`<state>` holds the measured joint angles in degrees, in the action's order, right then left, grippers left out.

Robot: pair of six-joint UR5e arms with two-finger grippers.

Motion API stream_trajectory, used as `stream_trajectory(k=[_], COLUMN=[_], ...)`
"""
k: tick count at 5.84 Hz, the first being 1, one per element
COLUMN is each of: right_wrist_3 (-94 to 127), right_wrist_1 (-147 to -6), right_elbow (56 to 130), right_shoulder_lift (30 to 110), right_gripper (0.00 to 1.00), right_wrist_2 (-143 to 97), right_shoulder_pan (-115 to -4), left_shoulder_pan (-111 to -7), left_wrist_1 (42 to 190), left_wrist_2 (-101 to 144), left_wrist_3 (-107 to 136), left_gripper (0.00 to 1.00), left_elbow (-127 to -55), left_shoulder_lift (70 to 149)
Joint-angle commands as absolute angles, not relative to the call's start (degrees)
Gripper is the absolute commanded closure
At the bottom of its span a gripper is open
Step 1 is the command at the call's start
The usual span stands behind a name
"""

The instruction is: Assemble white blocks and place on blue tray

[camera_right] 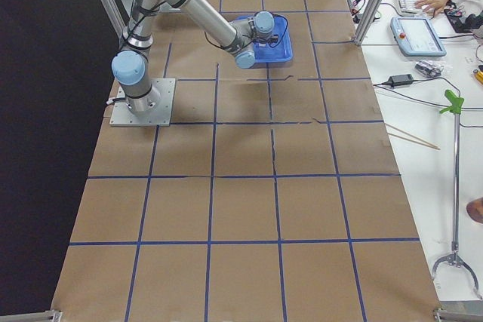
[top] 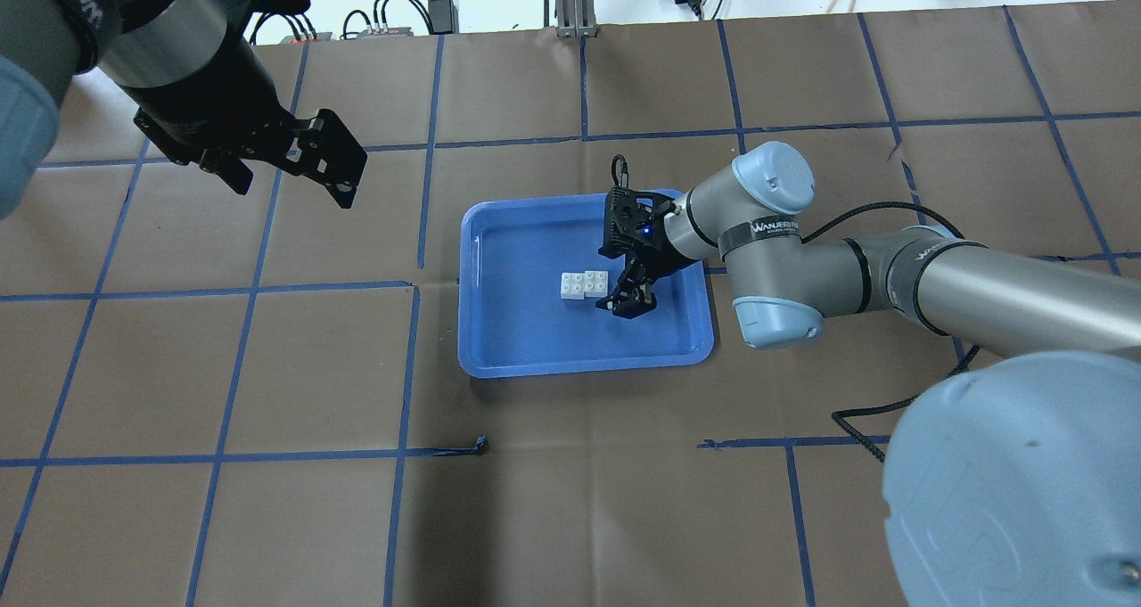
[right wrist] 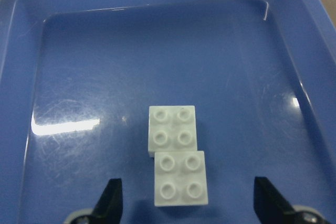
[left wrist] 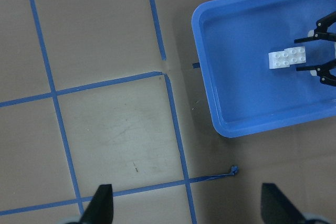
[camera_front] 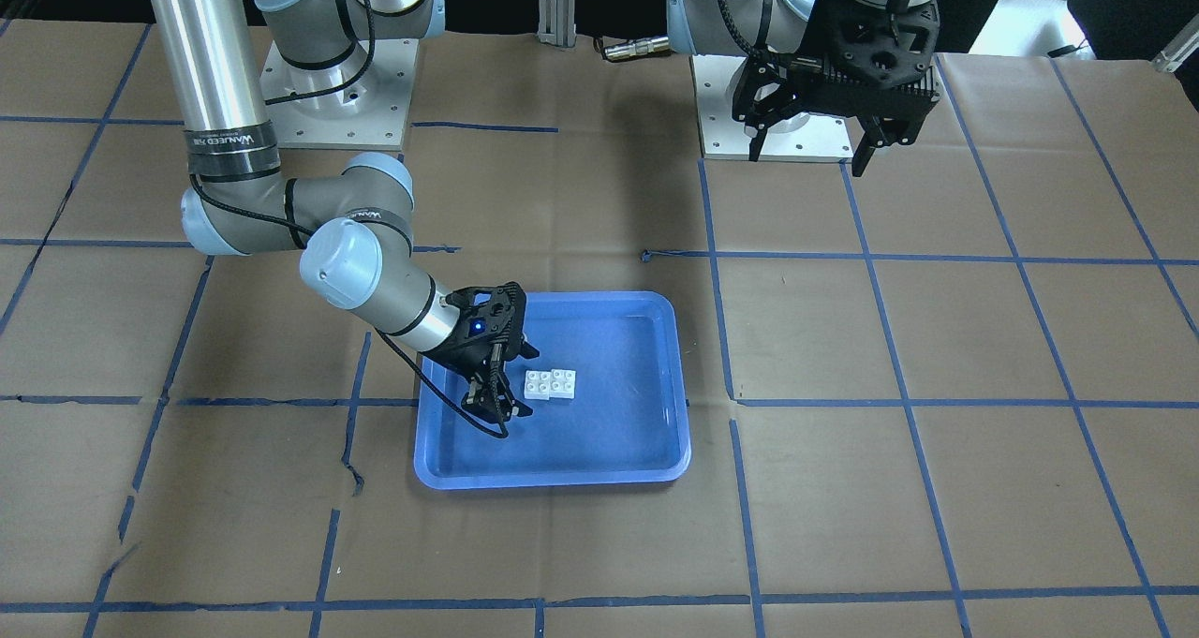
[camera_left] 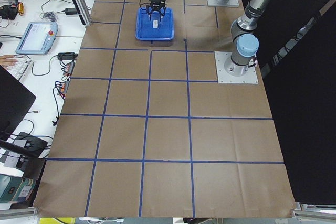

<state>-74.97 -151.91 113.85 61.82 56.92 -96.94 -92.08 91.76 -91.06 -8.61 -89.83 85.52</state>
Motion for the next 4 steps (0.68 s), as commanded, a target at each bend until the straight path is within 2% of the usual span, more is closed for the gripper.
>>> stream_trajectory(k=[1,3,4], right_wrist_3=[-69.9,-59.7,-47.1], right_wrist_1=[-146.5,-122.5,-118.1], right_elbow=[111.4,104.3,102.2], right_shoulder_lift=[65.0,73.8,76.4], right_gripper=[0.0,0.0,0.0], right_wrist_2=[58.7,68.2,73.8], right_shoulder_pan=[-96.9,-96.6,-96.4], left_shoulder_pan=[-92.2,-92.2,-92.3], left_wrist_1=[91.8,91.8,91.7], left_wrist_2=[-91.0,-90.9,-90.8], left_wrist_3=[-8.6,-8.6,-8.5], left_gripper=[0.01,0.01,0.01], left_elbow=[-89.8,-89.8,-89.8], left_shoulder_lift=[85.5,85.6,85.9])
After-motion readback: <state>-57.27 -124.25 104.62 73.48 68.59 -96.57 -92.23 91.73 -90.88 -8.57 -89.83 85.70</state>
